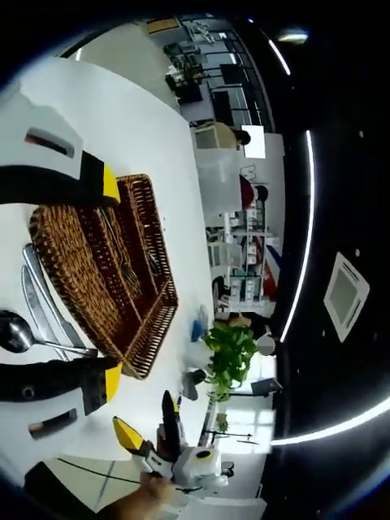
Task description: Arrange the knives, forks, and spoons in their matching storage slots by inserting each utensil handle-first until every utensil is classified and aligned in the correct compartment
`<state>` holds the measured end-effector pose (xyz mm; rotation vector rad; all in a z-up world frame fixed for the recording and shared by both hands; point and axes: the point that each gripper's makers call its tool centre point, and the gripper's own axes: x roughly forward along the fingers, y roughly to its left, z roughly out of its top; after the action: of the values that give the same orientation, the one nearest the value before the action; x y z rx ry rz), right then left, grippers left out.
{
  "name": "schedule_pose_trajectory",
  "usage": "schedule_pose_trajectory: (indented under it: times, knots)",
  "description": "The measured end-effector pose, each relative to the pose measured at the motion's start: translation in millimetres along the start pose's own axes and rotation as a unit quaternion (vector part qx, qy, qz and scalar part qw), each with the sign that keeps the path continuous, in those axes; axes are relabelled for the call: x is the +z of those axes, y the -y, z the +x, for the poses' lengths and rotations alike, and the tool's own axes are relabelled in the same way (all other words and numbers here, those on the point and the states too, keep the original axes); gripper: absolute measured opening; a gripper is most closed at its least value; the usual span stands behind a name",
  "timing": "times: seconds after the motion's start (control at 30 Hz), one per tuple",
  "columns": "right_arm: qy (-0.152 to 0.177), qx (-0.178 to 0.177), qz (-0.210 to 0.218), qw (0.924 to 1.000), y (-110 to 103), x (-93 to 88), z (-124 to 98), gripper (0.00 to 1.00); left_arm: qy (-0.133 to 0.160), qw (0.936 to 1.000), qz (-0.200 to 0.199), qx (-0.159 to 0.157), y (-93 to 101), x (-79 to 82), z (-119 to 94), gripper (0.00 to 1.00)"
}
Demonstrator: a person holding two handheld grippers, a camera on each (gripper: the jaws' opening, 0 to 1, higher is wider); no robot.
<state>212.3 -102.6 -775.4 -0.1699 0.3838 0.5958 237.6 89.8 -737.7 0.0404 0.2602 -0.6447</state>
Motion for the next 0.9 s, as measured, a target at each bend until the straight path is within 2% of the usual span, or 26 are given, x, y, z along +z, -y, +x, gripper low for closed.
schedule_pose_trajectory:
  times: [0.07, 0.1, 0.3, 0.43, 0.57, 0.7, 0.9]
  knots:
    - [-0.002, -0.001, -0.004, 1.0, 0.8, 1.0, 0.2, 1.0, -0.003, 0.9997, 0.004, -0.024, 10.8, -1.7, -3.5, 0.81]
    - [-0.001, -0.002, -0.003, 1.0, 1.5, 2.1, 0.2, 1.0, -0.006, 0.9996, 0.004, -0.026, 12.6, -2.8, -4.6, 0.84]
    - [0.002, -0.003, -0.005, 1.0, 2.5, 7.1, -1.1, 1.0, -0.013, 0.9996, 0.013, -0.022, 15.2, -6.3, -11.8, 0.92]
    - [0.0, -0.005, 0.0, 1.0, 2.4, 5.3, -2.5, 1.0, -0.015, 0.9995, 0.026, -0.006, 10.4, -8.2, -15.6, 0.96]
    - [0.0, -0.007, 0.005, 1.0, 4.7, 2.7, -4.2, 1.0, -0.013, 0.9996, 0.023, -0.01, 12.4, -8.9, -18.4, 0.99]
    - [0.009, -0.009, 0.01, 0.9999, 5.2, 4.4, -6.0, 1.0, -0.013, 0.9995, 0.025, -0.012, 15.2, -9.6, -20.4, 0.99]
    - [0.004, -0.008, 0.013, 0.9999, 5.1, 1.6, -6.1, 1.0, -0.014, 0.9995, 0.026, -0.01, 15.2, -13.2, -20.9, 0.99]
